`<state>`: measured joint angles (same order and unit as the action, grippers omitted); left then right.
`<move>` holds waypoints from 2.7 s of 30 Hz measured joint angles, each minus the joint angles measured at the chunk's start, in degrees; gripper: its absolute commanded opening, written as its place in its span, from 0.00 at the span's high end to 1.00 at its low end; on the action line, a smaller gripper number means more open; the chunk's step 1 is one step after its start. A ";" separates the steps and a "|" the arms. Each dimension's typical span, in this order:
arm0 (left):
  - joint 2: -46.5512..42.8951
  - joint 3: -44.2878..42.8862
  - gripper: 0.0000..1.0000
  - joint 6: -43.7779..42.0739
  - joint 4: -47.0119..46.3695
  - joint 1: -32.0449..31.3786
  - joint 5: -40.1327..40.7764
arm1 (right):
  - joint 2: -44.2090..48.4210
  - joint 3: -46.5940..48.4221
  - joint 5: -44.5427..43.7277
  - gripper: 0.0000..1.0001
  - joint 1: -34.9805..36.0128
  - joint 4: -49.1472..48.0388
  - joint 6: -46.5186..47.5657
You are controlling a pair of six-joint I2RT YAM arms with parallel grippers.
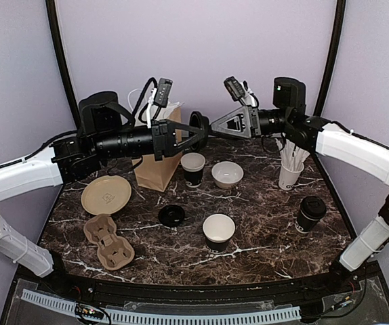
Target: Pack the takeout coffee
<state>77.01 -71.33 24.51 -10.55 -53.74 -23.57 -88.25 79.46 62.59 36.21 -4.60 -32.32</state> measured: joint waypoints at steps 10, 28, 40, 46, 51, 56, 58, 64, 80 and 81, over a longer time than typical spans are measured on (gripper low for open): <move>0.00 0.28 0.96 0.79 -1.44 0.00 -1.44 | -1.01 -0.24 2.23 0.02 1.22 -2.84 -2.29; 0.96 0.50 0.96 1.51 -2.25 0.00 -2.93 | -2.08 -2.16 5.81 0.09 2.23 -11.02 -8.13; 1.81 0.48 0.96 1.68 -2.71 0.00 -3.85 | -2.10 -3.19 6.67 0.08 2.27 -13.86 -10.19; 1.73 0.50 0.96 1.68 -2.67 -0.02 -3.48 | -2.10 -4.63 7.43 0.09 2.27 -17.66 -12.76; 1.38 0.68 0.96 1.66 -2.75 -0.09 -3.43 | -2.10 -4.92 7.45 0.14 2.27 -19.08 -13.79; 0.66 1.01 0.96 1.66 -3.08 -0.17 -3.50 | -2.10 -4.98 7.43 0.22 2.27 -19.71 -14.78; 0.55 1.03 0.95 1.68 -3.08 -0.17 -3.52 | -2.10 -5.03 7.28 0.24 2.27 -19.87 -14.95; 0.52 1.09 0.68 1.51 -2.67 -0.17 -3.32 | -2.12 -4.98 7.10 0.29 2.19 -18.51 -13.42; -7.85 0.98 0.41 -5.46 21.92 -0.11 15.74 | -2.36 9.66 -12.07 0.30 -0.02 40.11 42.51; -8.52 0.98 0.41 -5.88 23.67 -0.11 17.00 | -2.93 11.54 -14.16 0.30 0.48 45.03 46.53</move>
<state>68.49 -70.35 18.63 13.13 -53.84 -6.57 -91.18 91.00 48.42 36.69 40.42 14.22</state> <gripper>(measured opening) 0.590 0.714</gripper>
